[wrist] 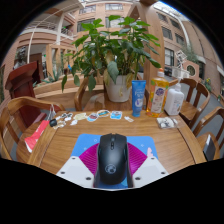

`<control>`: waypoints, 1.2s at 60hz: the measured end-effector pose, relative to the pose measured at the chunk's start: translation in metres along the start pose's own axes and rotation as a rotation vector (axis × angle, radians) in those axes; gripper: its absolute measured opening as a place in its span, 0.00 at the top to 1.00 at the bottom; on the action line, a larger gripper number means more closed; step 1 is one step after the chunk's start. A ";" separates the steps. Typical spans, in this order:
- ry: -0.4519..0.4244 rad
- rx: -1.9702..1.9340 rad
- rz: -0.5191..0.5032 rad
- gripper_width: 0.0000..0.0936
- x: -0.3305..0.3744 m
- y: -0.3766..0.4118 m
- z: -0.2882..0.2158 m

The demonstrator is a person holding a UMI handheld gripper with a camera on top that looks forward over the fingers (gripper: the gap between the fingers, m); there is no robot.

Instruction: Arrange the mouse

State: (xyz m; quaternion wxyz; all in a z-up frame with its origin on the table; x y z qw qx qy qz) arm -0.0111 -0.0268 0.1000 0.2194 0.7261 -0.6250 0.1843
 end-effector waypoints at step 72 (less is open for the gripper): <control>-0.096 0.084 -0.001 0.09 0.310 0.068 0.072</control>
Point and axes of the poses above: the point between the fingertips, and its own axes, seen from behind it with the camera up: y to the left, z down, x backward, against the way the camera looks, the point moved 10 cm from there along x, backward, against the way the camera looks, and after that the axes turned 7 degrees about -z, right-handed, at the moved point
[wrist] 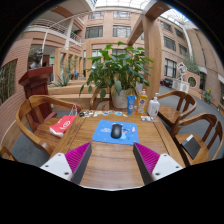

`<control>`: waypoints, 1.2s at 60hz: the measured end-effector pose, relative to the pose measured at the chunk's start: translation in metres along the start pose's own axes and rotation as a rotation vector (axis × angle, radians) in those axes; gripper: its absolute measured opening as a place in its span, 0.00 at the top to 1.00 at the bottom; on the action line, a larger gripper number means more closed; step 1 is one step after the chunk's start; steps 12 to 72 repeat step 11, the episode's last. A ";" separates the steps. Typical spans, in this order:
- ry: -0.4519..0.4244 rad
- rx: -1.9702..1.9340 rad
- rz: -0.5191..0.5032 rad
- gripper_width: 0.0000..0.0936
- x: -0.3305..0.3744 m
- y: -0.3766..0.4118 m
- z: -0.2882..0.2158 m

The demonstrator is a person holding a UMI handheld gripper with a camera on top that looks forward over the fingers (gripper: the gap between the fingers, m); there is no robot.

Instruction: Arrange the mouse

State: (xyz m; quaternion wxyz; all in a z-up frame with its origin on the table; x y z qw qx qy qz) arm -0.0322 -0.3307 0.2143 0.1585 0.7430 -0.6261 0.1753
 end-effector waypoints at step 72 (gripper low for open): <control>-0.004 0.022 -0.003 0.09 0.011 -0.004 -0.004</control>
Point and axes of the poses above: the point between the fingertips, and its own axes, seen from behind it with the camera up: y to the left, z down, x backward, against the way the camera looks, the point moved 10 cm from there along x, backward, against the way the camera looks, and after that the axes turned 7 degrees about -z, right-handed, at the moved point
